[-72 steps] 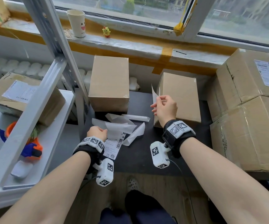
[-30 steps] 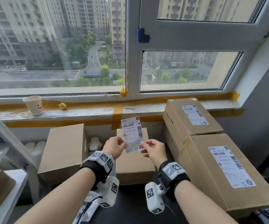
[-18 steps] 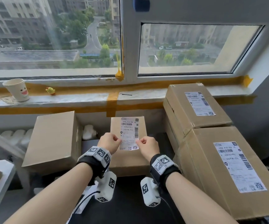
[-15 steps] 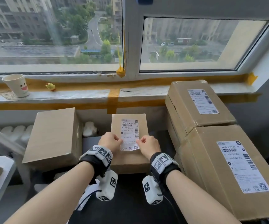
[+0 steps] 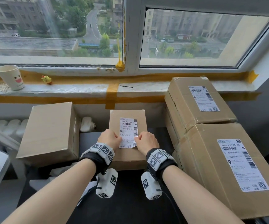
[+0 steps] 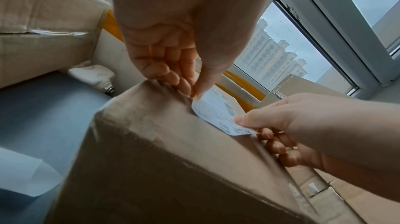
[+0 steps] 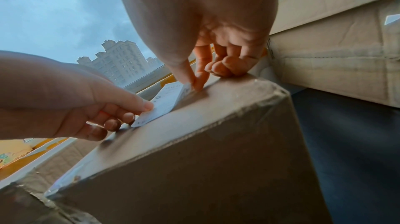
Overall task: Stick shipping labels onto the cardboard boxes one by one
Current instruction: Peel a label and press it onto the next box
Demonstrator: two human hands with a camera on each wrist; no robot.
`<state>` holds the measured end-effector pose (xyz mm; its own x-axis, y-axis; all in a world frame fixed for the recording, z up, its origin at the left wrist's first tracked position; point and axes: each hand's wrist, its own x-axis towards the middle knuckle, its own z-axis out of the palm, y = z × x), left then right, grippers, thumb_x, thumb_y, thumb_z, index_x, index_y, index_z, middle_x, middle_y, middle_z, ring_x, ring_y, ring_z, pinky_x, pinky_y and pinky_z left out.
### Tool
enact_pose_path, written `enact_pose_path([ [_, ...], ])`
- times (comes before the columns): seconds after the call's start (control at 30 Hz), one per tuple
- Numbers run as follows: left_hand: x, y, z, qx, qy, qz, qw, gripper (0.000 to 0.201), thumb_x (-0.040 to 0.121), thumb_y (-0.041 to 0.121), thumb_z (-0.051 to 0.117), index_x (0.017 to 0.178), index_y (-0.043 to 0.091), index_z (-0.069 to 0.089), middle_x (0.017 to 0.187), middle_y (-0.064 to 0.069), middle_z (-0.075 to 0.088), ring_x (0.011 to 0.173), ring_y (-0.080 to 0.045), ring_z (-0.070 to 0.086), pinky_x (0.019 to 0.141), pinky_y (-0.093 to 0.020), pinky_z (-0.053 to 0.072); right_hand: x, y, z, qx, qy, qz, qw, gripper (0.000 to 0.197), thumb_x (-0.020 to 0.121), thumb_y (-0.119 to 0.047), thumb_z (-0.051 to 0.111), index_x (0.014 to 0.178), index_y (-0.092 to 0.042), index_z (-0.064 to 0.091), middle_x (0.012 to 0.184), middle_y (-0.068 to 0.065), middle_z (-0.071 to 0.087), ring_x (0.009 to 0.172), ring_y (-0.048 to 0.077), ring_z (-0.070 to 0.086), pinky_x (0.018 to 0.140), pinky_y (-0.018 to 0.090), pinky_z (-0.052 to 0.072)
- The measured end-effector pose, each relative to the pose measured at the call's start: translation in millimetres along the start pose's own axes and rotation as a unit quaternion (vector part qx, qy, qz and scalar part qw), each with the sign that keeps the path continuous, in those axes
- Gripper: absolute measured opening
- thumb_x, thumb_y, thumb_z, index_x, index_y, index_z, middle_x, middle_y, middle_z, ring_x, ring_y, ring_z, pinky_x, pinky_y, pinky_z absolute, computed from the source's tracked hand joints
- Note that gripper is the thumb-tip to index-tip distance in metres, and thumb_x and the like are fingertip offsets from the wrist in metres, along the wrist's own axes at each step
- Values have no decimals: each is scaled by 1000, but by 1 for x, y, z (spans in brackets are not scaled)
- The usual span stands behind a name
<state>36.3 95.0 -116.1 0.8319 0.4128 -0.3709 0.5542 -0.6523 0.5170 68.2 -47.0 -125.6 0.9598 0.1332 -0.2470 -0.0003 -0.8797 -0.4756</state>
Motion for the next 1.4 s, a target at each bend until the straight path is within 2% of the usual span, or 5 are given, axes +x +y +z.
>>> enact_pose_path([
  [0.43,10,4,-4,54,16,3,998,27,85,30,65,96,6,65,98,-10,66,87,-26,62,69,-31,46,5,0,-9,-18,8,5,1000,31,90,-36,52,96,-8,64,104,9,64,92,29,61,69,31,46],
  [0.53,19,9,-10,83,50,110,989,25,94,23,50,114,9,57,126,-10,54,112,-27,53,91,-36,44,13,-6,-17,-2,61,-67,996,25,94,-27,45,107,-9,57,114,8,56,99,24,56,79,32,45],
  [0.63,31,13,-14,232,-38,206,950,47,100,17,33,146,15,26,159,-1,9,146,-20,15,117,-46,17,27,-19,-16,-73,-61,-162,982,45,96,-20,39,140,-10,36,149,5,34,135,25,36,111,38,31],
  [0.8,47,9,-21,350,-134,224,900,60,100,22,29,151,16,-1,159,3,-11,147,-16,-9,117,-51,-3,45,-28,-4,-177,-207,-171,947,58,101,-30,24,151,-13,0,160,1,-9,147,15,-5,119,39,0],
  [1.4,48,-13,-18,320,-165,227,905,110,74,78,46,147,28,-19,156,14,-21,145,-10,-17,119,-48,-6,27,6,4,-184,-164,-125,961,65,100,-41,26,150,-21,-11,158,-7,-17,146,12,-13,118,44,-4],
])
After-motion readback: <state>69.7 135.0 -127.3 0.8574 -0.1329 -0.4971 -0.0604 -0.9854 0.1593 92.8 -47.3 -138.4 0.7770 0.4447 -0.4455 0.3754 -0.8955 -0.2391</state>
